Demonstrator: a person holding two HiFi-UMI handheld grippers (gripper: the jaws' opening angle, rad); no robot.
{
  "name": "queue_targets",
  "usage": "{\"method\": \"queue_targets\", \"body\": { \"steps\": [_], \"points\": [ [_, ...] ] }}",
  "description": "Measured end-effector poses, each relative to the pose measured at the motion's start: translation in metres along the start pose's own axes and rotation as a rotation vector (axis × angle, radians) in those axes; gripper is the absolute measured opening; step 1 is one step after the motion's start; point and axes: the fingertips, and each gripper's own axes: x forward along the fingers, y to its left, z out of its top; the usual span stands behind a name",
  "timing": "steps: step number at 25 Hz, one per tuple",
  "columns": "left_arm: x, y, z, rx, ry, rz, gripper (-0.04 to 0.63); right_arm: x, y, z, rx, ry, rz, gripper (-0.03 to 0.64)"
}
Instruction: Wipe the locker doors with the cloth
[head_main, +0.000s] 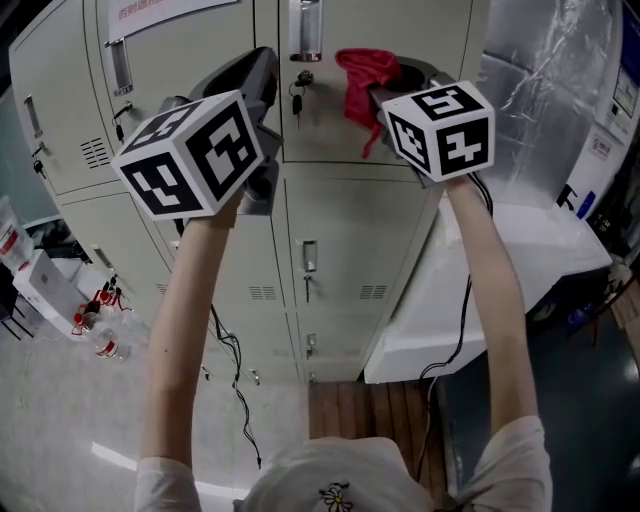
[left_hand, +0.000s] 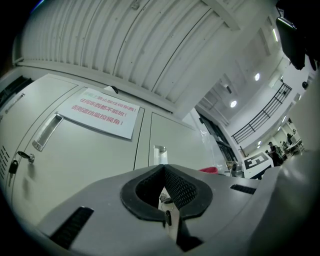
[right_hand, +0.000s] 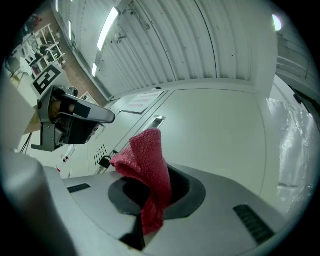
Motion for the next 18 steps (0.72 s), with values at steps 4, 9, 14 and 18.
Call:
{"method": "queue_targets", "body": {
  "steps": [4,9,14,18],
  "points": [
    [0.005,-0.002,-0.008,-0.023,0.006,-0.01,0.015,-0.022,-0.031,-0.016,-0.005,0.021,-0.061,0.029],
    [0.007,-0.002,-0.014,-0.03,0.015,-0.011,0.016,-0.05,-0.07,-0.035,0.004,0.051,-0.138,0.029],
    [0.007,-0.002,-0.016,-0.03,0.016,-0.01,0.015,-0.069,-0.093,-0.049,0.003,0.077,-0.19,0.029],
    [0.005,-0.002,-0.015,-0.027,0.016,-0.006,0.017,-0.078,-0.105,-0.057,0.005,0.092,-0.217,0.029]
  ]
}}
